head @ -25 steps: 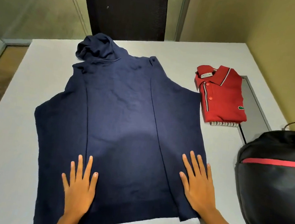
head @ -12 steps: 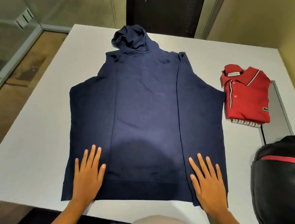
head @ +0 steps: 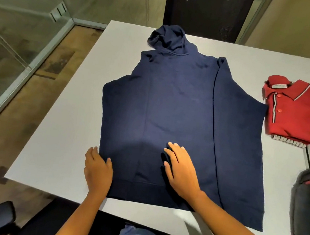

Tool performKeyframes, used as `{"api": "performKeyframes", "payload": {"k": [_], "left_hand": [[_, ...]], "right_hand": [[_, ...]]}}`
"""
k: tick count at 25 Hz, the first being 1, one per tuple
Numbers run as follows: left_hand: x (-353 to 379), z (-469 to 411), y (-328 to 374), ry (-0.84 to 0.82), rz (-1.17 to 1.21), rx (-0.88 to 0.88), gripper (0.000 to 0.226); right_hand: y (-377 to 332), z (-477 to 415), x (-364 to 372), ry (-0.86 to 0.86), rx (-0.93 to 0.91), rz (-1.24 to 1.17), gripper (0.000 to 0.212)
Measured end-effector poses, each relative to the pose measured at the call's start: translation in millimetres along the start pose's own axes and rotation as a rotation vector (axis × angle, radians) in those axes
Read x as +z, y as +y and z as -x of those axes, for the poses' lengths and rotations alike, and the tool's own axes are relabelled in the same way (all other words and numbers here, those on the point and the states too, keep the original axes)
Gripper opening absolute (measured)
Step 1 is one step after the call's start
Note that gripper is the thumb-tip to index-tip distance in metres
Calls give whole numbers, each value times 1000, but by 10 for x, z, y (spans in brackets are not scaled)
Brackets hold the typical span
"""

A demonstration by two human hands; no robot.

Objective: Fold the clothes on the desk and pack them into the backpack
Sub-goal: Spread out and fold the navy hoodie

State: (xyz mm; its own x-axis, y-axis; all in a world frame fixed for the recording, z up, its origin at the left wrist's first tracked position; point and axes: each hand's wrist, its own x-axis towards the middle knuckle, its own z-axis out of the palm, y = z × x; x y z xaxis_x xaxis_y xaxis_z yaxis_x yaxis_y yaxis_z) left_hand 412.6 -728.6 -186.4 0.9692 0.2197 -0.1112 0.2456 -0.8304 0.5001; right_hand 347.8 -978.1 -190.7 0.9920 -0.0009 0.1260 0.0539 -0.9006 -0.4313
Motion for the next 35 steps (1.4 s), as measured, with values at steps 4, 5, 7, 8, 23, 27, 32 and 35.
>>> {"api": "performKeyframes", "payload": {"k": [4, 5, 7, 8, 23, 27, 32, 35], "left_hand": [[-36, 94, -19, -56, 59, -26, 51], [-43, 99, -45, -62, 74, -40, 51], [-68, 80, -111, -74, 114, -94, 50], [-90, 64, -137, -83, 134, -123, 49], [-133, 271, -368, 5, 374, -71, 32], [-265, 328, -234, 68, 364, 74, 54], [-410, 374, 16, 90, 375, 258, 50], [-474, 370, 362, 32, 336, 360, 53]], "right_hand": [[-312, -623, 218, -19, -188, -14, 39], [-374, -835, 259, -50, -252, 5, 39], [-530, -1315, 276, -98, -360, 49, 37], [-617, -1561, 268, -117, -373, 49, 38], [-1412, -3938, 751, -573, -865, 878, 61], [-1416, -4033, 643, -600, -991, 1019, 44], [-1153, -4122, 11, -444, -957, 790, 16], [-700, -4024, -450, -274, -809, 595, 16]]}}
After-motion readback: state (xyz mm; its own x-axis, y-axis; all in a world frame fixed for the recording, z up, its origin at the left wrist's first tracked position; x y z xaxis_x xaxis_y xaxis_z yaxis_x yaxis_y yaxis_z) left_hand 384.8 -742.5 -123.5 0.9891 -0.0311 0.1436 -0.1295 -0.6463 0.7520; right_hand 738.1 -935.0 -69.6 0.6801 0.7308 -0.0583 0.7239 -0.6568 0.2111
